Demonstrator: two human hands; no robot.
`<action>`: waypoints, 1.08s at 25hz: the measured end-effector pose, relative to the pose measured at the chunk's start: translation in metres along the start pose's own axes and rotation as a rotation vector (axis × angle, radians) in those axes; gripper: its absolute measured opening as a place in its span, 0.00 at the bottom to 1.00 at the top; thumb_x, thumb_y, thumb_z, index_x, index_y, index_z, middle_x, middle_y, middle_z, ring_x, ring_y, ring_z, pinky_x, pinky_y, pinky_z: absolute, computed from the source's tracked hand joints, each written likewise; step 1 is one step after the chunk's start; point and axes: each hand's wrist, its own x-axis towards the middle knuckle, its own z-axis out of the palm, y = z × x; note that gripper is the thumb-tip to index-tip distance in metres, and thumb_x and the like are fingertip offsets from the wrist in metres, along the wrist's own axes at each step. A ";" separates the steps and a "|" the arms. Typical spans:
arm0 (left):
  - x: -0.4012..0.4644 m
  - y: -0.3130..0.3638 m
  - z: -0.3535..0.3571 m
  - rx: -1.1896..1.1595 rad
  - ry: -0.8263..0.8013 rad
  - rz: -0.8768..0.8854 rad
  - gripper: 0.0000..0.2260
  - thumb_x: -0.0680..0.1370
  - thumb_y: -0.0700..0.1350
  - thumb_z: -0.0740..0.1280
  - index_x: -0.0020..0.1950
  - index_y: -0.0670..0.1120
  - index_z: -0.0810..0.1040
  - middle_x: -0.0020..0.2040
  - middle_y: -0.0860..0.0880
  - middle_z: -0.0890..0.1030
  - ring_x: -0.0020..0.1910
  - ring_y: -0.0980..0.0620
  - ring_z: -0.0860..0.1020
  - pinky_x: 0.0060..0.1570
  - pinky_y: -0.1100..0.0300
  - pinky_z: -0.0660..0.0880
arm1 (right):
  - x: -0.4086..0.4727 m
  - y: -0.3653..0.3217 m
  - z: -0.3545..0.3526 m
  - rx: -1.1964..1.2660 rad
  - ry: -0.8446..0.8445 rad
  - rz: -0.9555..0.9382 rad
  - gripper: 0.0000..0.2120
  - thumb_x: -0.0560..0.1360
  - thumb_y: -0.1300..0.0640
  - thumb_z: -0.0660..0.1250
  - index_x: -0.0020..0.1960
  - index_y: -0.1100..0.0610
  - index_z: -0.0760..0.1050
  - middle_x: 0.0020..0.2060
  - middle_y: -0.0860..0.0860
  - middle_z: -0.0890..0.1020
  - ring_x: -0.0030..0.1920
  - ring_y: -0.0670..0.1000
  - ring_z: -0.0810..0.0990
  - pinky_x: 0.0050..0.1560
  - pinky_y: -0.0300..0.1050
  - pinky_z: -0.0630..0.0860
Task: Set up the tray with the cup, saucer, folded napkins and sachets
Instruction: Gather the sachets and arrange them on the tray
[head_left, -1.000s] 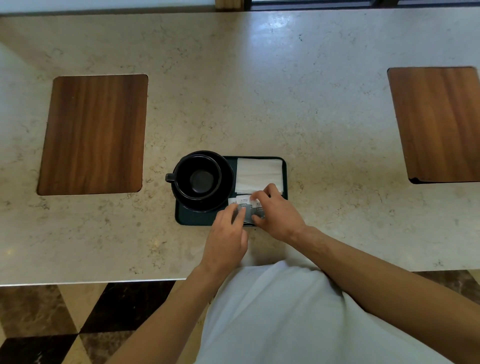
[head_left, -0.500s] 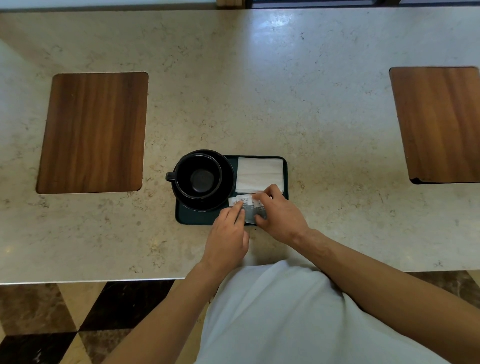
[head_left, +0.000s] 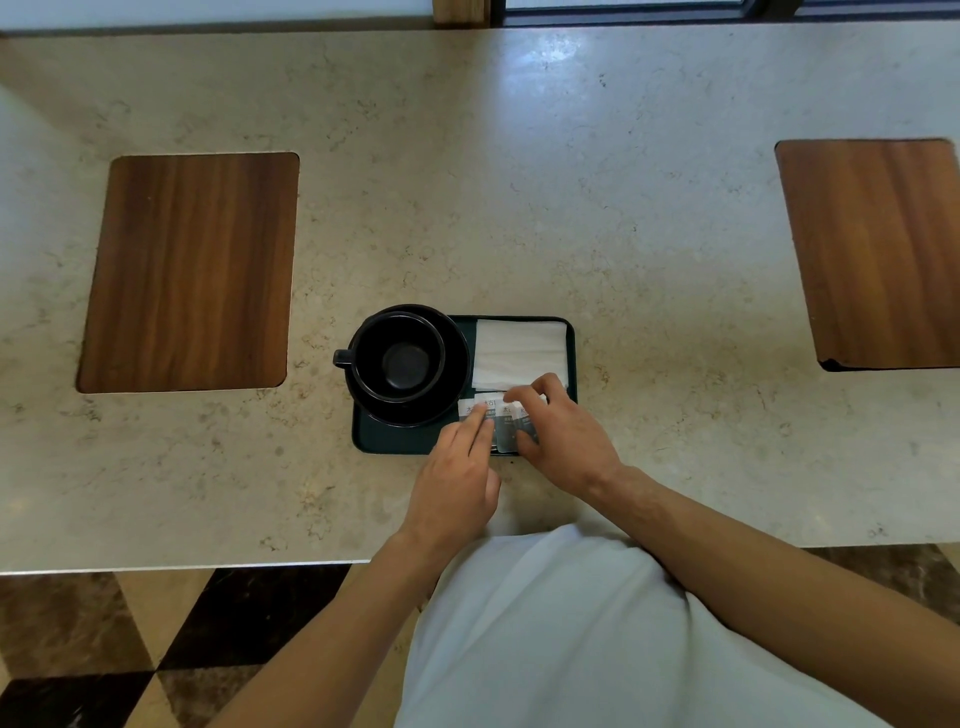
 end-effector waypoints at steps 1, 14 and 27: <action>0.000 0.000 0.000 0.006 0.001 0.008 0.26 0.76 0.38 0.65 0.74 0.35 0.70 0.76 0.39 0.70 0.69 0.44 0.72 0.71 0.51 0.71 | -0.001 0.000 0.000 -0.003 0.000 0.007 0.20 0.76 0.57 0.71 0.67 0.50 0.72 0.63 0.52 0.71 0.45 0.51 0.79 0.39 0.43 0.80; 0.003 -0.001 0.001 0.162 -0.070 0.031 0.27 0.80 0.45 0.61 0.78 0.40 0.65 0.80 0.44 0.64 0.70 0.48 0.68 0.73 0.54 0.67 | -0.001 0.005 0.007 -0.077 0.039 0.026 0.21 0.78 0.55 0.69 0.71 0.49 0.73 0.62 0.52 0.71 0.42 0.47 0.73 0.38 0.42 0.78; -0.002 -0.005 0.002 0.109 -0.056 0.029 0.27 0.76 0.40 0.65 0.75 0.35 0.69 0.76 0.39 0.68 0.70 0.44 0.70 0.71 0.51 0.71 | 0.007 -0.002 0.009 -0.025 0.061 0.057 0.21 0.78 0.55 0.70 0.70 0.48 0.72 0.59 0.50 0.71 0.44 0.49 0.77 0.39 0.42 0.78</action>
